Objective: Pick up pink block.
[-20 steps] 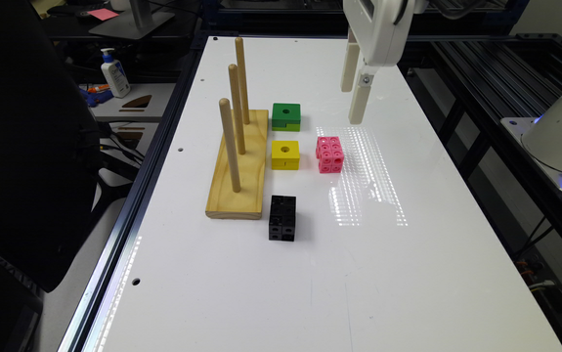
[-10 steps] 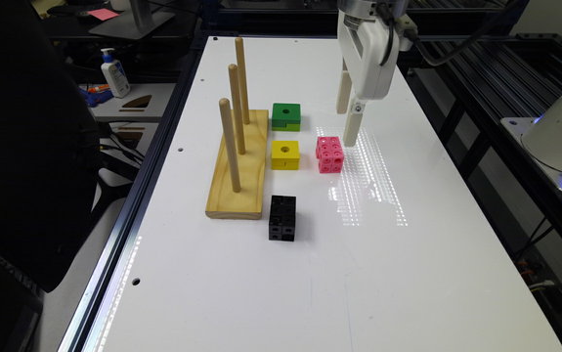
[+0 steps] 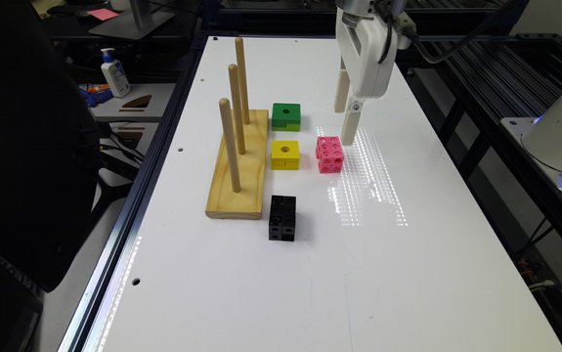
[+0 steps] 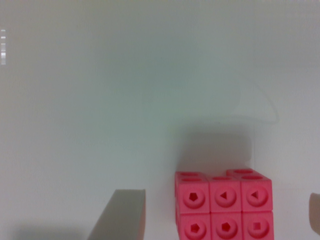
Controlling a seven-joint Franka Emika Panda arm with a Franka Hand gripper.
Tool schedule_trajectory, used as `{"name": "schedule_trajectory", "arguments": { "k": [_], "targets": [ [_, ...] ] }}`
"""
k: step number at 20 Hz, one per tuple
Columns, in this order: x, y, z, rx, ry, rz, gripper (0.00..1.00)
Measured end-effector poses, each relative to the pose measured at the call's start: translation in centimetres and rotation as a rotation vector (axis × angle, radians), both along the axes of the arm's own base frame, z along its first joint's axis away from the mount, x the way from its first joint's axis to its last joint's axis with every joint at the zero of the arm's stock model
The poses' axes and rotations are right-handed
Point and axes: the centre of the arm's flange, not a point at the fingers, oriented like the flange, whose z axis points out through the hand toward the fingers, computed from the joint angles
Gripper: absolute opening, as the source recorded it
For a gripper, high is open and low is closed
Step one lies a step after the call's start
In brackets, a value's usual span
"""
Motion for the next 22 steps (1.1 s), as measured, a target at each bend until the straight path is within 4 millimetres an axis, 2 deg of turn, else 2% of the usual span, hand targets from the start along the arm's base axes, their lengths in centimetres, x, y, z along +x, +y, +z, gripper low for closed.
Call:
{"name": "schedule_trajectory", "arguments": {
  "k": [7,16,22],
  "targets": [
    [0.3,0.2,-3.5,0.006,-0.006,0.001,1.0],
    [1.0,1.2,-3.4,0.011,-0.019,0.01,1.0],
    [0.9,1.2,-5.8,0.016,-0.008,0.009,1.0]
  ]
}}
